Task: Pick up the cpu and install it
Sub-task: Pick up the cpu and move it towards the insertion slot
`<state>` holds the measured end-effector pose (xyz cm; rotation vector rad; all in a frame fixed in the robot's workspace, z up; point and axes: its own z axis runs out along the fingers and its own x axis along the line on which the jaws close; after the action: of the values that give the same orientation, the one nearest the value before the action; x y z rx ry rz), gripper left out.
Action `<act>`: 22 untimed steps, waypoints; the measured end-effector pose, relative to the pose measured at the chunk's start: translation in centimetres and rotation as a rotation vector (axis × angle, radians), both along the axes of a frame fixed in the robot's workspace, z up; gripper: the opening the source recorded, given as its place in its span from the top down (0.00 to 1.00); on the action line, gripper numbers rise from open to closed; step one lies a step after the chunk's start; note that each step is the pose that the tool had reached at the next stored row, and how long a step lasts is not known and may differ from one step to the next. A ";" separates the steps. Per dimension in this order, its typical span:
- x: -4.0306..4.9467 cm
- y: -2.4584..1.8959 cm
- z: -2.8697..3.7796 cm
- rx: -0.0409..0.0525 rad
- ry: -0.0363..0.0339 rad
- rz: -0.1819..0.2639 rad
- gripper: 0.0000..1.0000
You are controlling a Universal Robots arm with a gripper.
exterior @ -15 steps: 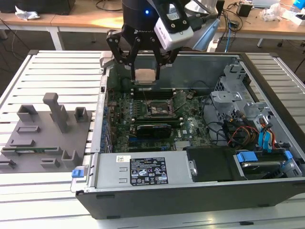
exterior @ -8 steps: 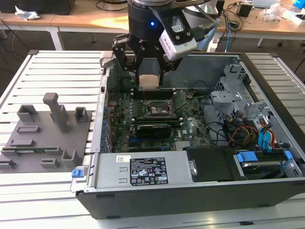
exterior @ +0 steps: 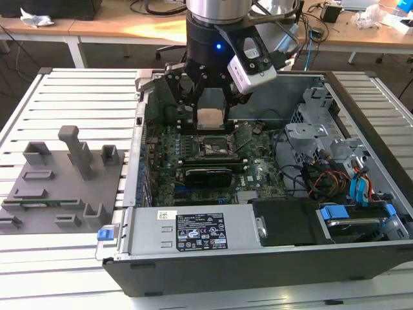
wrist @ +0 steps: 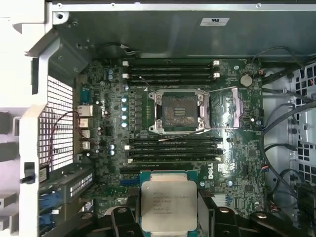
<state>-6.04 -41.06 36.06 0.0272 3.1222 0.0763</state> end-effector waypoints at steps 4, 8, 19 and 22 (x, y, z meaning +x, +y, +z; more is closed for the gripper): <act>0.93 0.01 -0.90 0.0002 0.0009 0.000 0.45; 1.38 0.20 -1.81 0.0000 0.0020 0.000 0.45; 1.59 2.71 -4.07 0.0003 0.0029 0.000 0.45; 1.71 3.02 -4.64 0.0003 0.0029 0.000 0.45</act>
<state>-4.33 -38.04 31.43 0.0271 3.1251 0.0767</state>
